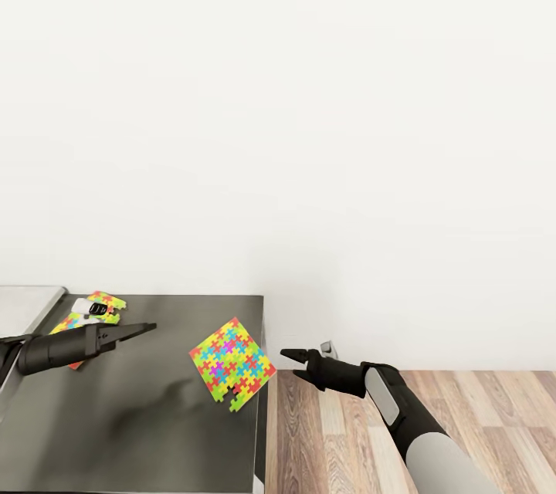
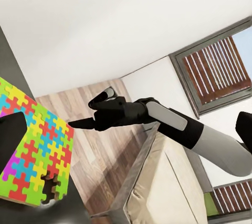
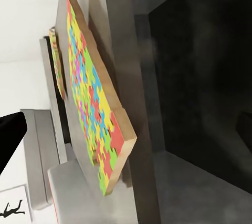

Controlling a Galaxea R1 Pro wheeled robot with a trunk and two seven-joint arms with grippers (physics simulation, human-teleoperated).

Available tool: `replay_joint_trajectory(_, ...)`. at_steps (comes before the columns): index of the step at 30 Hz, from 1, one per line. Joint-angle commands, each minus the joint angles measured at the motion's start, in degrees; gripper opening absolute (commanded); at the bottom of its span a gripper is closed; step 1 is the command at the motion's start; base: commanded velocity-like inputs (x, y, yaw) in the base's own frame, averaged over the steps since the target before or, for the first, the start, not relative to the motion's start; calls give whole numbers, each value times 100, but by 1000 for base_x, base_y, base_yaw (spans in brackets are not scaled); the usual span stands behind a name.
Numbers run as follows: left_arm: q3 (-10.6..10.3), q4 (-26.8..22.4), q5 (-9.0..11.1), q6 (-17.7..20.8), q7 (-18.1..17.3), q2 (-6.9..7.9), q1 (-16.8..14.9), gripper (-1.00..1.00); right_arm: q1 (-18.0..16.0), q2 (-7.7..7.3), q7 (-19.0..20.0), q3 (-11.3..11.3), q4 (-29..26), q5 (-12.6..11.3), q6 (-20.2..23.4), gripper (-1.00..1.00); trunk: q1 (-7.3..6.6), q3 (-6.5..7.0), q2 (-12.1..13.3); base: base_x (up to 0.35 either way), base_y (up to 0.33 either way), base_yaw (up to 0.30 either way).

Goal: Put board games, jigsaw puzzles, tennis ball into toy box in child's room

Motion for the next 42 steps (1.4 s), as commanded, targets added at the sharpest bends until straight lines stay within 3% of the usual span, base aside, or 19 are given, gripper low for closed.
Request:
replay_joint_trajectory(1,-1,0,-2,61,-22,2,-2,100,-3,6,15,-29,0,11,32,100,0,-5,-4,0,85,0)
replay_joint_trajectory(42,-1,4,-2,52,-22,1,-1,100,-3,6,15,-19,0,17,34,100,0,-5,-4,-20,40,0)
